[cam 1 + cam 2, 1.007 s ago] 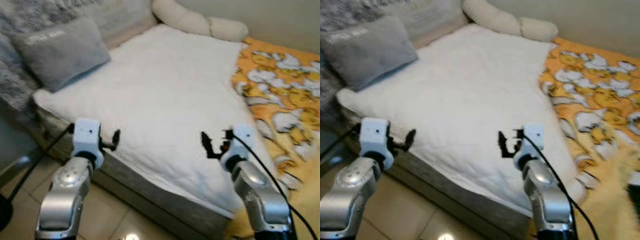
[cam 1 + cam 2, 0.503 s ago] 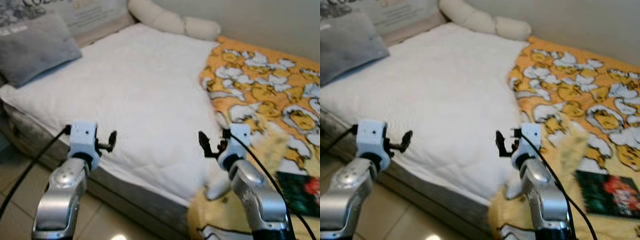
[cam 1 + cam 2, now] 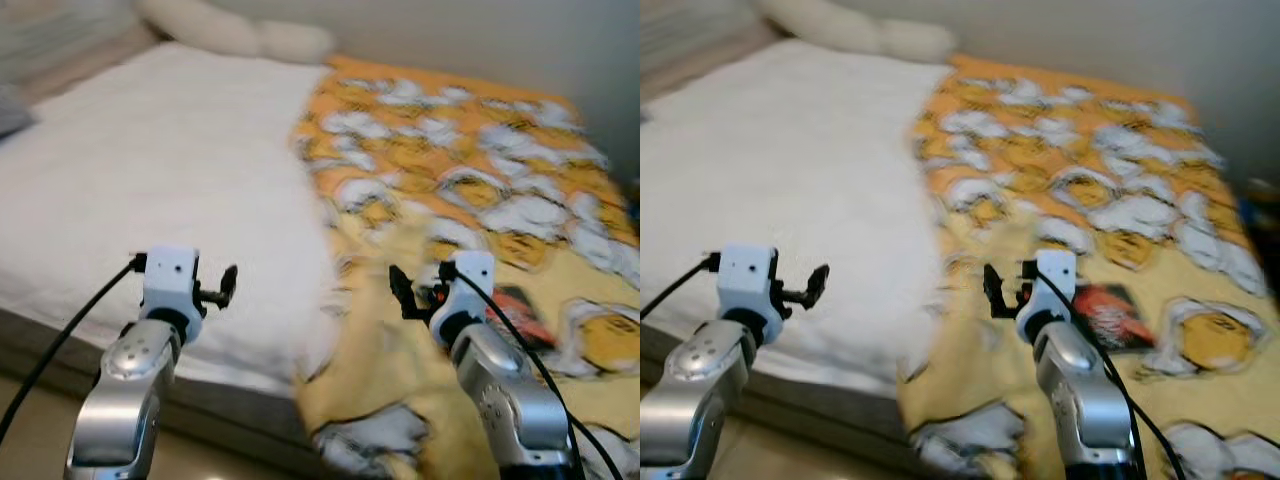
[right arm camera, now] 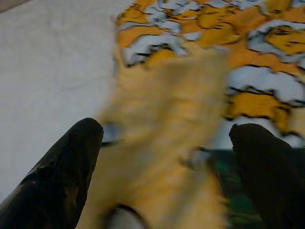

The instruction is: Clean up the room

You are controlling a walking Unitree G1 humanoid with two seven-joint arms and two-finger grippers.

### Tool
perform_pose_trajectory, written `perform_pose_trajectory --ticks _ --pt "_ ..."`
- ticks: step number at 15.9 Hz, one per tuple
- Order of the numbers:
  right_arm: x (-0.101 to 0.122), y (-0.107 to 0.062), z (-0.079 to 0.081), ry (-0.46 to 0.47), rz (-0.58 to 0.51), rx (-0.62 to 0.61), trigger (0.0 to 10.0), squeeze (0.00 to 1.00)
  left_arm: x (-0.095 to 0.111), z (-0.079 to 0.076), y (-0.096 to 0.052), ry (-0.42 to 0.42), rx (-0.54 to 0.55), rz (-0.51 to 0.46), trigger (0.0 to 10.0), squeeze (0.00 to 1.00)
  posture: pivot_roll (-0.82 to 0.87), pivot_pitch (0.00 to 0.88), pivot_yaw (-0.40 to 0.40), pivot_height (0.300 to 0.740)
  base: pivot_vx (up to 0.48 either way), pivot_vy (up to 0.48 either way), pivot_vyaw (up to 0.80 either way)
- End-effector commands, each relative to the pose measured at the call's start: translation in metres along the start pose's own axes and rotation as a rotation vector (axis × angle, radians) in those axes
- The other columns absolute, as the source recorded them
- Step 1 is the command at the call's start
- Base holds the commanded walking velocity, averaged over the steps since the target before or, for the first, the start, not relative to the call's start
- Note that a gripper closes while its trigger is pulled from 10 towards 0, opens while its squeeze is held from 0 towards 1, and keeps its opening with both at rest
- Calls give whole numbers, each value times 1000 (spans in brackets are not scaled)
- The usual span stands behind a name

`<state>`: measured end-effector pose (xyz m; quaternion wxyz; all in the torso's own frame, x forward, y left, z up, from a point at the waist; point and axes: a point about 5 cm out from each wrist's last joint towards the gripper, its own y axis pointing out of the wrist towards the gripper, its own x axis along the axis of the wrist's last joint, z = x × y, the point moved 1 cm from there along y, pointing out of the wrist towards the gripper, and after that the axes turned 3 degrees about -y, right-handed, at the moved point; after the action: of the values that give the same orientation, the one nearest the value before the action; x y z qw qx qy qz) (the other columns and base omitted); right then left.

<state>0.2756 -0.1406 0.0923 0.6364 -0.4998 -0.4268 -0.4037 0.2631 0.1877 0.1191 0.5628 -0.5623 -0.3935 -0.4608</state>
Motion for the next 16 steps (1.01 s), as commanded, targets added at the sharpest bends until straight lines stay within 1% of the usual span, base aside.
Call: perform_pose_trajectory --ticks 1,6,8,9,14,16 --pt "0 0 -2 -18 9 -1 10000 0 1 -4 0 1 -15 -3 10000 1000 -100 0 -22 740 0 -349 0" --pt "2 1 -1 -36 4 10 10000 0 1 -4 1 4 -12 -5 10000 1000 -102 0 -17 740 0 -338 0" --pt "3 1 2 -66 7 43 10000 0 2 -4 2 6 -11 -6 10000 1000 -101 0 -16 740 0 -334 0" --pt "3 1 3 -60 9 59 10000 0 2 -4 2 7 -11 -7 10000 1000 -102 0 -16 740 0 -334 0" --pt "2 0 7 -81 17 101 10000 0 3 -4 3 11 -12 -11 10000 1000 -103 0 -15 740 0 -319 800" --pt "0 -1 12 -124 29 144 10000 0 3 -4 2 14 -11 -12 10000 1000 -102 0 -15 740 0 -313 800"
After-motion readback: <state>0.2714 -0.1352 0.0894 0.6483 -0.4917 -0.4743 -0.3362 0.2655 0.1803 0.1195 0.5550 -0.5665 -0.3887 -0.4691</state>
